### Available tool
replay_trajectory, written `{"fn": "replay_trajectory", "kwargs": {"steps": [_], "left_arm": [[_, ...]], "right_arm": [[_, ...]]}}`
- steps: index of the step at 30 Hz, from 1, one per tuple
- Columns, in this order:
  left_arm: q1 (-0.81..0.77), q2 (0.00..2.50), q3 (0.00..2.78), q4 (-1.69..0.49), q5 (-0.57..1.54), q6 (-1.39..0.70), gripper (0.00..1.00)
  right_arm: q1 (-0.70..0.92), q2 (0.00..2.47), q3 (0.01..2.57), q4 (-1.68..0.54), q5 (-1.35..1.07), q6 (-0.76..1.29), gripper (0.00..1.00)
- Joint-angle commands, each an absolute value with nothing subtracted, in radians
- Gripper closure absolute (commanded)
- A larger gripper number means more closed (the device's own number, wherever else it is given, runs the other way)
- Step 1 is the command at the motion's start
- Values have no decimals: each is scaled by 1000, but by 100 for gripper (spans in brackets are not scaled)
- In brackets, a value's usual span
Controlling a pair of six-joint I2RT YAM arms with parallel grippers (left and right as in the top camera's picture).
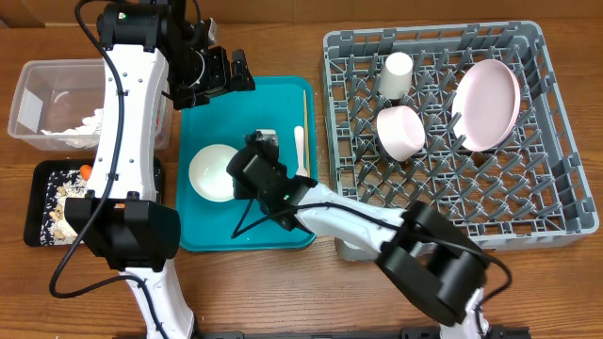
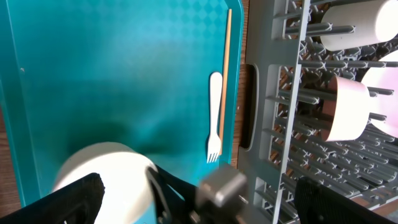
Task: Sort waste into correct bins and load items into the dishwasher rack
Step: 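Lift the white bowl with the right gripper and carry it into the rack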
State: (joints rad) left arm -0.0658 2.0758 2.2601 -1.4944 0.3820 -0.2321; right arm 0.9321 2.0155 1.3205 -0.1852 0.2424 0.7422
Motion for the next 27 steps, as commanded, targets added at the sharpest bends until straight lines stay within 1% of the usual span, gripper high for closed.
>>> {"fn": "replay_trajectory", "kwargs": {"steps": [1, 6, 12, 22, 26, 27], "left_arm": [[-72, 2044, 2282, -1491, 382, -224, 0], [-72, 2044, 2282, -1491, 382, -224, 0], [-72, 2044, 2282, -1491, 382, -224, 0], [-72, 2044, 2282, -1491, 382, -224, 0], [-72, 2044, 2282, -1491, 382, -224, 0], [-72, 2044, 2282, -1491, 382, -224, 0]], "right_arm": [[936, 1911, 1331, -228, 338, 702, 96], [936, 1856, 1331, -350, 432, 652, 96], [936, 1809, 1331, -540, 640, 650, 96], [936, 1595, 1331, -756, 710, 649, 96], [928, 1494, 1331, -889, 771, 649, 96], [912, 1450, 1331, -964, 794, 649, 96]]}}
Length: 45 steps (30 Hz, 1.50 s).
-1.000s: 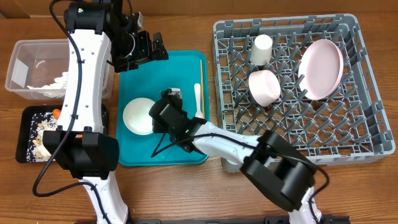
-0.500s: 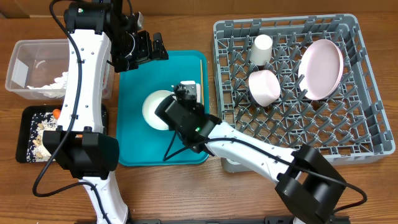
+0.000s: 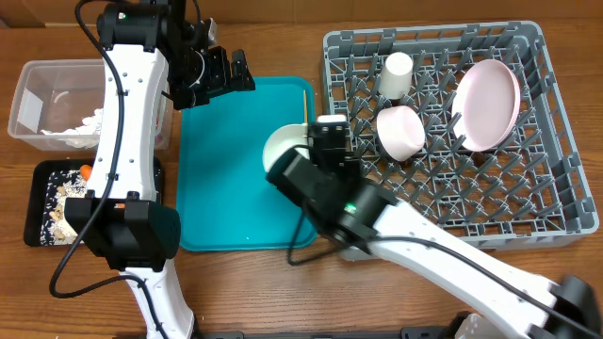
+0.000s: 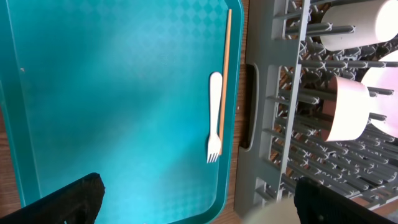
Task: Sort waste into correct bins and load items into the dishwasher rack
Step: 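Lift the white bowl with the right gripper and carry it into the rack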
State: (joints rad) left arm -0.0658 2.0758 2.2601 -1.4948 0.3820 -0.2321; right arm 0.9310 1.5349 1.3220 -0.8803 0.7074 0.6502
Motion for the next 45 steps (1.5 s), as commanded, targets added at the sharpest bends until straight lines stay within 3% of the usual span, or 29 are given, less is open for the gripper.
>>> {"fn": "replay_trajectory", "kwargs": {"steps": [1, 12, 19, 24, 30, 45], "left_arm": [[-72, 2044, 2282, -1491, 382, -224, 0], [-72, 2044, 2282, -1491, 382, -224, 0], [-72, 2044, 2282, -1491, 382, -224, 0], [-72, 2044, 2282, -1491, 382, -224, 0], [-72, 2044, 2282, -1491, 382, -224, 0], [-72, 2044, 2282, -1491, 382, -224, 0]], "right_arm": [[899, 1425, 1331, -1008, 804, 649, 96], [558, 1295, 1328, -1383, 896, 654, 96], [380, 1378, 1328, -1541, 944, 851, 96], [366, 1468, 1328, -1694, 1027, 1140, 96], [367, 1493, 1275, -1694, 1065, 1292, 96], [381, 1502, 1207, -1631, 1077, 1253, 96]]}}
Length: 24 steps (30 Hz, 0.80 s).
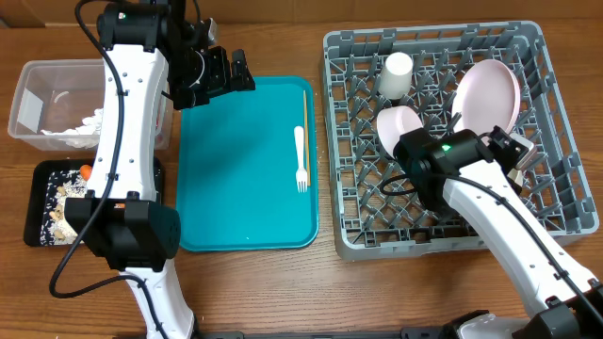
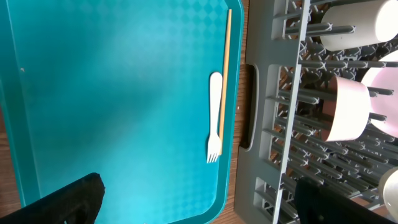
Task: Sort waste into correct bins and load items into the dishwasher rack
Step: 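Lift the white bowl with the right gripper and carry it into the rack, then lower the white bowl into the rack beside the pink bowl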
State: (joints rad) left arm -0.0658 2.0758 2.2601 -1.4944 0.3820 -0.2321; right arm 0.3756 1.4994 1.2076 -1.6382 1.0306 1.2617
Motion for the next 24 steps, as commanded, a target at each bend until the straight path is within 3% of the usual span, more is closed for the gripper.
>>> {"fn": "replay_trajectory", "kwargs": {"steps": [1, 12, 24], "left_arm": [[-72, 2044, 2282, -1491, 381, -224, 0], [-72, 2044, 2282, -1491, 381, -224, 0], [-72, 2044, 2282, -1491, 381, -224, 0]], "right_arm": [[381, 1502, 1207, -1632, 1081, 1253, 96], [389, 1504, 1155, -1477, 993, 1143, 96], [495, 1599, 1116, -1473, 1043, 1118, 96]]}}
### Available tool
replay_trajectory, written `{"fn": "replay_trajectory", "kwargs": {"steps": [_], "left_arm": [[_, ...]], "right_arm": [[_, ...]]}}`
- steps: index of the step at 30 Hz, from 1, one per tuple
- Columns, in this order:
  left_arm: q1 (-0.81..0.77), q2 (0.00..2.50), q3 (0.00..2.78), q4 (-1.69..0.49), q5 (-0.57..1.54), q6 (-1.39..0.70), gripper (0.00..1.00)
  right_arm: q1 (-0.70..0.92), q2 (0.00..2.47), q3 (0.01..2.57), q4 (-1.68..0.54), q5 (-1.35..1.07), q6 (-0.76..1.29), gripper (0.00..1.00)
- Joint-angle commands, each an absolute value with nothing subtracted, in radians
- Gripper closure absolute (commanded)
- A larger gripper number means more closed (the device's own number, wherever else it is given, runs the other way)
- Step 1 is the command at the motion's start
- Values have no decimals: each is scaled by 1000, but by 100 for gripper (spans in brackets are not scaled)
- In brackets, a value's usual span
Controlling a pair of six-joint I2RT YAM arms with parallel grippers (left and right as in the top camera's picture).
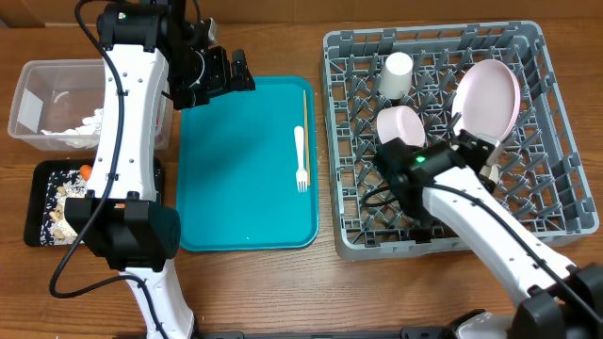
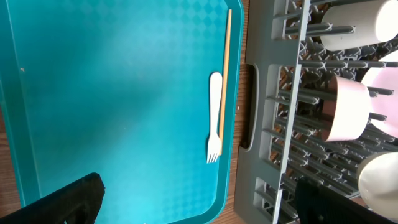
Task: Sort waste into correct bins and load items into the dishwasher rack
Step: 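Lower the white bowl into the rack beside the pink bowl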
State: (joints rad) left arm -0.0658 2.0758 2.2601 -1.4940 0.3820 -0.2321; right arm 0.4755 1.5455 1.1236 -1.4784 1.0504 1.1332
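A white fork (image 1: 301, 158) and a thin wooden stick (image 1: 306, 111) lie at the right side of the teal tray (image 1: 236, 198). My left gripper (image 1: 224, 73) hangs open above the tray's far left corner; in its wrist view the fork (image 2: 214, 116) and stick (image 2: 226, 59) lie well ahead of its spread fingers (image 2: 62, 202). My right gripper (image 1: 482, 155) is over the middle of the grey dishwasher rack (image 1: 556, 221), shut on a white bowl (image 2: 378, 179) that my arm mostly hides from above.
In the rack stand a white cup (image 1: 396, 73), a pink bowl (image 1: 400, 125) and a pink plate (image 1: 488, 102). At the left are a clear bin (image 1: 47, 94) holding white waste and a black tray (image 1: 52, 193) with food scraps.
My right arm has drawn back to the left over the rack, and more of the white bowl now shows at the lower right of the left wrist view. My left arm has not moved.
My right gripper was first at the white bowl on the tray's left part. Then it held the bowl at the tray's right edge, beside the rack. After that it was over the rack's right middle, and now the bowl is nearer the rack's centre. The left gripper stayed open throughout.
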Motion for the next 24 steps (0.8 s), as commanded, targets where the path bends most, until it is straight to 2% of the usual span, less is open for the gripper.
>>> {"fn": "replay_trajectory", "kwargs": {"steps": [1, 12, 20, 24], "left_arm": [[-72, 2044, 2282, -1491, 381, -224, 0], [-72, 2044, 2282, -1491, 382, -224, 0], [-72, 2044, 2282, -1491, 382, -224, 0], [-72, 2044, 2282, -1491, 381, -224, 0]], "right_arm": [[495, 1613, 1116, -1478, 1047, 1118, 96], [523, 1695, 1122, -1495, 1040, 1118, 96], [521, 1691, 1258, -1601, 1003, 1117, 95], [522, 1691, 1290, -1626, 973, 1026, 95]]}}
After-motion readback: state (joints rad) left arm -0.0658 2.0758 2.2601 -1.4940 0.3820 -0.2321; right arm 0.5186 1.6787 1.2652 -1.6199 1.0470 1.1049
